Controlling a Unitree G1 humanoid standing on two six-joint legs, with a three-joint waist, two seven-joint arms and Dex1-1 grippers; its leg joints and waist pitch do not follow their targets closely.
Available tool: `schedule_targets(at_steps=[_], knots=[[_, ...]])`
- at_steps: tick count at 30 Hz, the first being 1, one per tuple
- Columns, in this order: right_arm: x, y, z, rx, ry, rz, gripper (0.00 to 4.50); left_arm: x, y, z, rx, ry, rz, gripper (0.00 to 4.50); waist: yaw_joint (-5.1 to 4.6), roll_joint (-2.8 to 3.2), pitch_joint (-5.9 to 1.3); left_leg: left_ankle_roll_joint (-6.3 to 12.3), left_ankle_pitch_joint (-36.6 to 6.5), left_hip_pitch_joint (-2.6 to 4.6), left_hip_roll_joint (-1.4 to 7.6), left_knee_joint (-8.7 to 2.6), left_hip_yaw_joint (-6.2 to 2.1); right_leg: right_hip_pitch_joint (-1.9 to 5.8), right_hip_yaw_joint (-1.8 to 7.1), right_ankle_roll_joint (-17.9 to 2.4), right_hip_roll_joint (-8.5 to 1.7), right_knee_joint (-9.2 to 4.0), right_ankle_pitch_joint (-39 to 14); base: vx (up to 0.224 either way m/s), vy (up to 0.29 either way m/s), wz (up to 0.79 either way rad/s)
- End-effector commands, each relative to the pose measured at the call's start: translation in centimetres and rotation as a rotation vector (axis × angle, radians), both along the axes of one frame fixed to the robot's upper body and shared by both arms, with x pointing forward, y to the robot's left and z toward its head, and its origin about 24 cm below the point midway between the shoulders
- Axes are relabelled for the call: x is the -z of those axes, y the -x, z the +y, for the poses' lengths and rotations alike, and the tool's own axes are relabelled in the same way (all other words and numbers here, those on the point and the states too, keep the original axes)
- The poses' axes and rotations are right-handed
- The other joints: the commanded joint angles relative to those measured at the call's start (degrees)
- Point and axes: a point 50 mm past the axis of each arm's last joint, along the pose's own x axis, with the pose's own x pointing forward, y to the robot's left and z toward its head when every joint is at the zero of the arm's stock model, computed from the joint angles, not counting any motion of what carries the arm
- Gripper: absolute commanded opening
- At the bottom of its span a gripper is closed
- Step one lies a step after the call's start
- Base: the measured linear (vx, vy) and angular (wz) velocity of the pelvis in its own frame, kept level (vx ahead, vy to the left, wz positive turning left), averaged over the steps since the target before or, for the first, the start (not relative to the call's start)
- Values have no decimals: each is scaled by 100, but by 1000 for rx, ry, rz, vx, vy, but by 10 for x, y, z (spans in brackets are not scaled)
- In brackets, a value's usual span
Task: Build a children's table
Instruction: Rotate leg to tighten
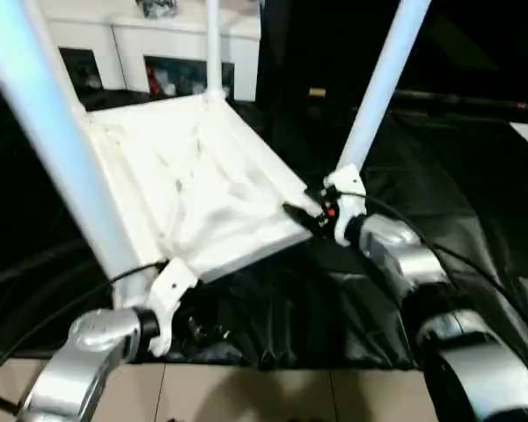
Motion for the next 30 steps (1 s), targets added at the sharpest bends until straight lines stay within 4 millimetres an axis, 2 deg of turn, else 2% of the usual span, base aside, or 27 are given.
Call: schedule_targets(at_steps=[1,3,4,5,8,9,10,12,13,14,15,16,17,18,19,20,21,22,23,24,25,26,27,28,29,30], knots=[[0,-8,-30,203,23,-2,325,20,4,14,-29,-44,83,445,-21,104,-360,-40,-1749,95,-2,-441,68,265,250,-960,-181,-406,-1973,0,0,0],[-1,-11,-35,276,2,0,325,32,4,20,-32,-55,95,445,-9,100,-363,-56,-1835,98,4,-438,72,265,258,-935,-192,-415,-2024,0,0,0],[-2,-13,-37,301,-1,0,325,36,3,22,-28,-59,97,445,26,117,-356,-59,-1909,129,7,-438,77,236,257,-905,-188,-435,-2103,0,0,0],[-2,-14,-39,331,5,-4,325,39,3,23,-22,-58,101,445,47,116,-351,-93,-1972,137,12,-442,75,238,262,-885,-189,-430,-2151,0,0,0],[-3,-15,-42,352,14,-9,325,40,3,25,-11,-55,93,445,46,97,-317,-113,-2176,104,2,-457,60,247,247,-721,-189,-462,-2544,0,0,0],[-4,-16,-43,363,20,-15,325,40,1,27,-12,-62,65,445,44,94,-312,-135,-2314,121,1,-453,44,245,232,-593,-206,-496,-2895,0,0,0],[-6,-17,-44,363,21,-21,325,40,-5,28,-38,-56,33,445,21,45,-283,-117,-2480,142,-22,-435,39,214,195,-402,-201,-573,-3400,0,0,0],[-7,-18,-43,363,23,-27,325,40,-12,29,-58,-46,2,445,20,65,-274,-133,-2644,217,-37,-398,12,167,145,-167,-227,-673,-3986,0,0,0],[-8,-18,-39,330,26,-41,325,40,-22,23,-81,-8,-50,445,6,63,-254,-107,-2742,275,-69,-347,20,113,70,-28,-215,-788,-4320,0,0,0],[-8,-18,-39,330,26,-41,325,40,-22,23,-81,-8,-50,445,10,78,-249,-101,-2797,324,-80,-323,15,91,20,30,-215,-854,-4443,-83,-9,7],[-8,-18,-35,301,21,-45,325,39,-28,19,-92,25,-68,445,-28,72,-247,-83,-2846,340,-95,-293,9,114,-105,148,-194,-950,-4555,-101,9,2],[-8,-17,-31,271,18,-52,325,38,-34,14,-122,56,-92,445,-60,124,-230,-80,-2982,364,-50,-329,-26,183,-263,215,-180,-1035,-4503,-101,9,2],[-8,-16,-29,250,21,-59,325,38,-39,9,-133,80,-105,445,-93,155,-219,-79,-3147,377,-13,-352,-52,220,-373,241,-163,-1068,-4400,-77,31,-4],[-8,-15,-26,213,28,-74,325,36,-44,0,-132,120,-121,445,-101,242,-198,-55,-3542,274,143,-531,-125,440,-479,228,-126,-944,-3955,-95,18,-6],[-8,-14,-24,198,24,-80,325,34,-49,-7,-136,153,-135,445,78,387,-196,-150,-4395,-248,465,-1075,-138,952,-254,-273,-81,409,-2158,-95,18,-6],[-9,-14,-23,191,20,-84,325,33,-54,-12,-149,170,-152,445,169,328,-180,-110,-4499,-242,485,-1132,-39,851,-165,-312,-60,477,-1496,-111,-34,3],[-9,-14,-23,188,18,-85,325,32,-55,-13,-155,170,-161,445,236,138,-173,-59,-4434,-4,422,-1138,87,670,160,-230,-59,614,-2078,-41,-97,12],[-9,-13,-24,180,12,-91,325,27,-65,-19,-183,179,-206,445,208,-98,-137,-294,-3167,601,-89,-23,106,-183,251,123,-488,-775,-5585,-41,-97,12],[-9,-13,-24,179,11,-95,325,24,-69,-22,-191,200,-226,445,198,-146,-196,-171,-2261,597,-154,419,81,-224,314,191,-751,-956,-6471,-34,-77,-10],[-10,-13,-25,178,10,-97,325,22,-72,-25,-197,222,-243,445,272,-135,-252,-90,-1113,79,-34,167,-59,317,405,216,-877,-781,-6334,-12,2,-33],[-10,-13,-25,178,9,-99,325,21,-74,-27,-197,226,-253,445,320,-37,-359,-256,-811,-181,72,-309,-101,535,235,29,-529,-429,-4458,-12,2,-33],[-10,-12,-26,171,4,-105,325,16,-80,-34,-187,254,-281,445,314,35,-352,-303,-1000,-97,85,-373,-103,437,188,-95,-400,-414,-3775,0,0,0],[-10,-12,-27,170,4,-106,325,16,-81,-36,-187,252,-285,445,289,101,-370,-338,-1319,28,104,-413,-90,390,190,-437,-343,-379,-2729,-56,4,-1],[-8,-11,-29,162,7,-112,325,13,-88,-48,-175,244,-312,445,252,106,-330,-282,-1603,3,71,-461,-61,425,148,-615,-287,-399,-2501,-56,4,-1],[-8,-10,-30,158,8,-114,325,12,-91,-52,-176,238,-320,445,250,75,-301,-259,-1961,45,59,-455,-56,404,94,-553,-304,-470,-3041,-63,23,-7],[-8,-10,-31,156,8,-114,325,12,-92,-54,-176,236,-322,445,234,61,-278,-228,-2106,74,33,-432,-39,362,66,-456,-302,-554,-3380,0,0,0]])
